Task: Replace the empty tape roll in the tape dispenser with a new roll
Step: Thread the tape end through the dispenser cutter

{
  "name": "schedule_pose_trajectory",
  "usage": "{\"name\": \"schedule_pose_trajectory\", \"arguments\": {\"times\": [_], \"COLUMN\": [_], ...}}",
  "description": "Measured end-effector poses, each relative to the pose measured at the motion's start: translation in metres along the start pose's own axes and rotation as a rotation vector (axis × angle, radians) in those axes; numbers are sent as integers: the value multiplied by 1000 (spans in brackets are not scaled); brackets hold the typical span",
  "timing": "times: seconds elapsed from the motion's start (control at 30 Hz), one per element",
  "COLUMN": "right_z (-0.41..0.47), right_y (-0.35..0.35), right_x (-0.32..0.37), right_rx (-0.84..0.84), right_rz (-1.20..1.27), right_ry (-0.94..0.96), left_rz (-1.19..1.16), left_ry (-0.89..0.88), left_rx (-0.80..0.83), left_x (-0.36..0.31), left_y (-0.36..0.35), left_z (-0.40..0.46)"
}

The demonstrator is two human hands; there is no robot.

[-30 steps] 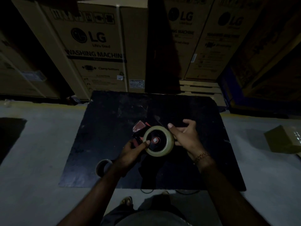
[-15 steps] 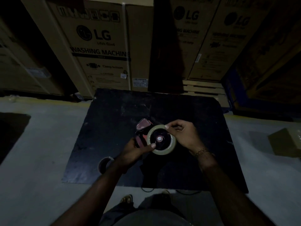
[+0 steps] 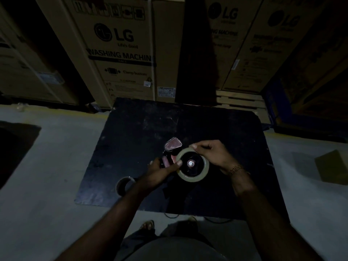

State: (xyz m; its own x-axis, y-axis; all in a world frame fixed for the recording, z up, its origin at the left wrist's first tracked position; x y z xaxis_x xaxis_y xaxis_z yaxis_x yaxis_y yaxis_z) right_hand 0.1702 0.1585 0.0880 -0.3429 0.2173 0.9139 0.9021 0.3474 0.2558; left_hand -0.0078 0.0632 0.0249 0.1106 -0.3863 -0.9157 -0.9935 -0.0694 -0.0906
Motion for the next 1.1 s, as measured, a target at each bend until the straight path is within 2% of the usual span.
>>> {"name": "schedule_pose_trajectory", "arguments": {"times": [0.2,0.47,0.67,0.83,1.1], "right_z": [-4,-5,-1,-1,-7], "right_y": [-4,7,5,9,0], "right_x": [-12,-22,-16,-18,-33], "right_rx": [68,-2,63,43,47], "right_rz": [132,106,77,78,216], "right_ry": [-94,-147,-141,-120,-160], "left_rz": [45,101,224,201,284], "left_ry": [42,55,77,76,133], "left_rx": [3,1,68,82,-2], "left_x": [11,19,15,10,18], "left_y": [2,5,-5,-9,2], "left_z": [3,4,5,5,4]}}
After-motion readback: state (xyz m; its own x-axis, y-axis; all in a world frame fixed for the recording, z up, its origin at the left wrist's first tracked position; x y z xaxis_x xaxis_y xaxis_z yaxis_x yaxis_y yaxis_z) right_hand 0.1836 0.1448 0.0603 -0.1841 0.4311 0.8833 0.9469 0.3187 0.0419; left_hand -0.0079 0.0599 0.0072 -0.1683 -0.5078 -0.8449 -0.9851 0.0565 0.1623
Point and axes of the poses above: each hand's wrist, its own z-axis towards the middle knuckle, its own y-axis out of the back of the hand, x = y × z, the point moved 9 cm from there along z, towards the middle knuckle, and after that the axes turned 4 degrees about -x, right-handed, at the moved point
